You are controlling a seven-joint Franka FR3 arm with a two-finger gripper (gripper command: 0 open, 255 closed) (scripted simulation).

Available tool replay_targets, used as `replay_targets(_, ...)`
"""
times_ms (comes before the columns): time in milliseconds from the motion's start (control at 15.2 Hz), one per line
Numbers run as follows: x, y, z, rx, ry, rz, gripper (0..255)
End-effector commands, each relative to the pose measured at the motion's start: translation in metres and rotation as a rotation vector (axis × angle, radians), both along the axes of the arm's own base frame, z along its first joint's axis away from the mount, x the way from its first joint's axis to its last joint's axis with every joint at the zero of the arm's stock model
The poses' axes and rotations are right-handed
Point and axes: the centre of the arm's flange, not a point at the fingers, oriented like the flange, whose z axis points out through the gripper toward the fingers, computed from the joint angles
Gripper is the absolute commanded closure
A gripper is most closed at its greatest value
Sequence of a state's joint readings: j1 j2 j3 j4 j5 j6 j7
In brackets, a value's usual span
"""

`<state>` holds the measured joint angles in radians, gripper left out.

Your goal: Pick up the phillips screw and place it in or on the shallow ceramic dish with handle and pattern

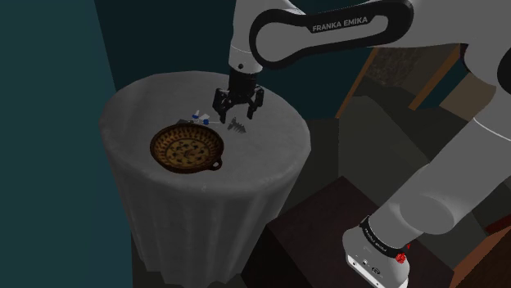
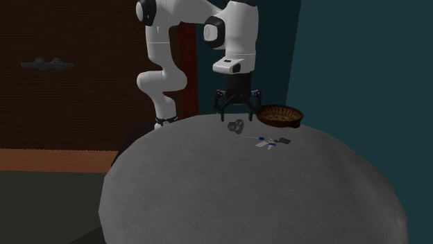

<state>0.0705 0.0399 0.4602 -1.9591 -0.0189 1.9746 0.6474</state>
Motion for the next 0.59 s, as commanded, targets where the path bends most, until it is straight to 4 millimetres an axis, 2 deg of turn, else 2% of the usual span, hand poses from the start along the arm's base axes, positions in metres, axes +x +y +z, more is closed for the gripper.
replay_targets(0, 0.001, 0.000, -0.010, 0.000, -0.001, -0.001, 0)
replay_targets(198, 0.001, 0.000, -0.024, 0.000, -0.001, -0.001, 0)
replay_targets(528, 0.001, 0.000, -0.024, 0.000, -0.001, -0.001, 0)
